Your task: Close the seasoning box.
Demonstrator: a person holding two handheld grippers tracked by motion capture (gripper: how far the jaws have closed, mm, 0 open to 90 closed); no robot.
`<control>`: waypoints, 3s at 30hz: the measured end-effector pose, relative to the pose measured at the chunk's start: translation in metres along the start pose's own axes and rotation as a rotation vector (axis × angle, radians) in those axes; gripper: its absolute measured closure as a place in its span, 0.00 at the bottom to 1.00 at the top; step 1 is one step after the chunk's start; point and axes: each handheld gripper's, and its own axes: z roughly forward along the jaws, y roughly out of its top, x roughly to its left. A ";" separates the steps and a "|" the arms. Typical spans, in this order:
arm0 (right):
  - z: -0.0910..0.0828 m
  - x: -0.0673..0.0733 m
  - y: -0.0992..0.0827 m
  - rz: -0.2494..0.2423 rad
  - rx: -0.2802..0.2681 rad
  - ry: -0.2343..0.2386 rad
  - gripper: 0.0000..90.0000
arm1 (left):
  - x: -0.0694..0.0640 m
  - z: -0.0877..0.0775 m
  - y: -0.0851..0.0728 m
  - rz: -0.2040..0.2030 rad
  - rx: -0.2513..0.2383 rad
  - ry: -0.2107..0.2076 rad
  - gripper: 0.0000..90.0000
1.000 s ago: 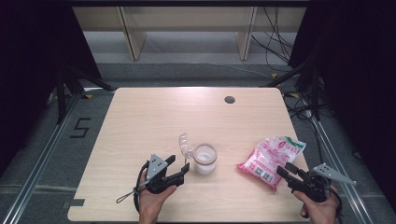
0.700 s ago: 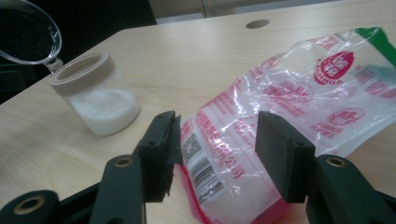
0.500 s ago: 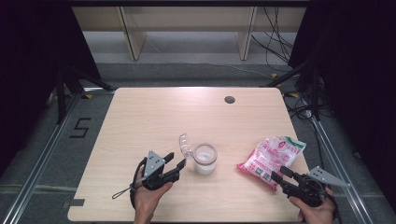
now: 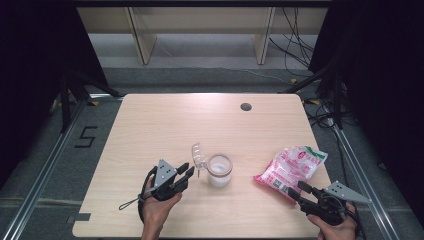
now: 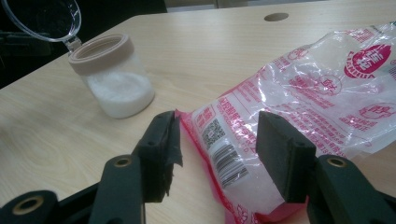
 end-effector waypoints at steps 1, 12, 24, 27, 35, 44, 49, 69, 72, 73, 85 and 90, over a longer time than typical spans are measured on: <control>0.002 -0.001 -0.001 -0.009 -0.008 -0.002 0.54 | 0.000 0.000 0.000 0.010 0.000 0.001 0.83; 0.001 0.002 -0.001 0.002 0.014 0.005 0.54 | 0.004 -0.002 0.004 0.017 -0.004 -0.006 0.94; 0.004 0.004 -0.001 -0.035 -0.014 0.003 0.54 | 0.006 -0.005 0.009 0.028 -0.004 -0.020 0.99; 0.004 0.005 -0.002 -0.015 -0.006 0.020 0.54 | 0.006 -0.006 0.012 0.047 0.008 -0.023 0.99; 0.003 0.005 -0.001 -0.026 0.017 0.011 0.54 | 0.005 -0.004 0.020 0.059 0.015 -0.043 0.99; 0.004 0.005 -0.001 -0.027 0.021 0.012 0.54 | 0.002 -0.005 0.026 0.071 0.009 -0.052 0.99; 0.004 0.006 -0.002 -0.006 0.032 0.022 0.54 | 0.001 -0.005 0.027 0.075 0.013 -0.054 0.99; 0.007 0.006 -0.003 -0.008 0.007 0.032 0.52 | -0.002 -0.005 0.033 0.098 0.007 -0.064 0.99; 0.006 0.008 -0.003 0.016 0.011 0.026 0.51 | -0.003 -0.004 0.034 0.104 0.005 -0.065 0.99; 0.006 0.007 -0.003 -0.006 0.009 0.027 0.51 | -0.003 -0.004 0.035 0.102 0.005 -0.067 0.99; 0.007 0.006 -0.003 -0.020 0.021 0.026 0.52 | -0.005 -0.003 0.035 0.106 0.002 -0.068 0.98; 0.006 0.006 -0.003 -0.024 0.019 0.012 0.52 | -0.006 -0.001 0.036 0.110 -0.001 -0.076 0.98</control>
